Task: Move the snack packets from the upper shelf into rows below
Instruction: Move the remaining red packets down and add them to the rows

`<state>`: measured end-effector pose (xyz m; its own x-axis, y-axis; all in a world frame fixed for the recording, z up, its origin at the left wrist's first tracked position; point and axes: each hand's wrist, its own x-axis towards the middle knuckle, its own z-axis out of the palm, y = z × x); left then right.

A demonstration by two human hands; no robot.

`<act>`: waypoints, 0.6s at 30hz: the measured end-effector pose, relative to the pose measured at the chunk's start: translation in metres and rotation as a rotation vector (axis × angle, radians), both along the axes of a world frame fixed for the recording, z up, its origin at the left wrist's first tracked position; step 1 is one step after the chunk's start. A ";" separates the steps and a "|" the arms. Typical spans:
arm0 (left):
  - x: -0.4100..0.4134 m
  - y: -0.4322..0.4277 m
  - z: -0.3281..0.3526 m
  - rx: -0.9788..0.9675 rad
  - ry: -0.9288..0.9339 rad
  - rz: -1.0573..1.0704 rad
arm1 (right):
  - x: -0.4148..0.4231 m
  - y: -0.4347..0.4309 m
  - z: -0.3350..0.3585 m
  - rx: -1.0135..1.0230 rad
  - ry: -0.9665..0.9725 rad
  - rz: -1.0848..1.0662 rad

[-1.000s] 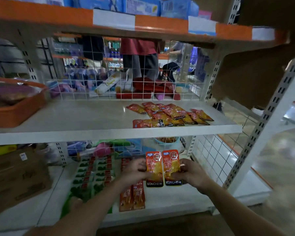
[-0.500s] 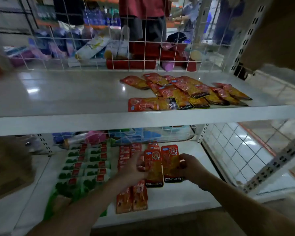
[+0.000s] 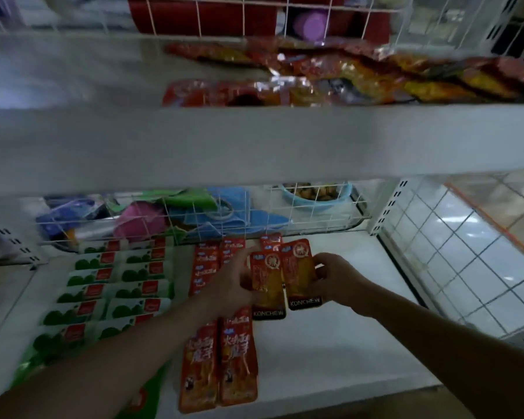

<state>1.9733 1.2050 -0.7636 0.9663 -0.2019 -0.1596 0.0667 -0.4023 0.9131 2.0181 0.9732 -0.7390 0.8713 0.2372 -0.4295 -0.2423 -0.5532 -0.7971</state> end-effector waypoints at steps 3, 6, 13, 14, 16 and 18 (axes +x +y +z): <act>0.023 -0.001 -0.019 0.034 -0.036 -0.003 | 0.021 0.006 -0.016 0.000 -0.019 -0.013; 0.038 -0.004 -0.042 0.115 -0.064 0.019 | 0.027 0.006 -0.038 0.022 -0.019 -0.068; 0.062 -0.027 -0.068 0.227 -0.046 0.039 | 0.014 -0.018 -0.075 -0.041 -0.032 -0.180; 0.065 -0.030 -0.070 0.243 -0.039 0.034 | 0.014 -0.021 -0.077 -0.039 -0.029 -0.188; 0.070 -0.034 -0.074 0.288 -0.030 0.031 | 0.014 -0.027 -0.079 -0.035 -0.026 -0.197; 0.073 -0.037 -0.078 0.341 -0.030 0.040 | 0.014 -0.032 -0.080 -0.043 -0.030 -0.206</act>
<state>2.0461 1.1676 -0.8414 0.9777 -0.1039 -0.1826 0.0636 -0.6823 0.7283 2.0319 0.9412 -0.8189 0.9118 0.0349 -0.4091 -0.3306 -0.5285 -0.7819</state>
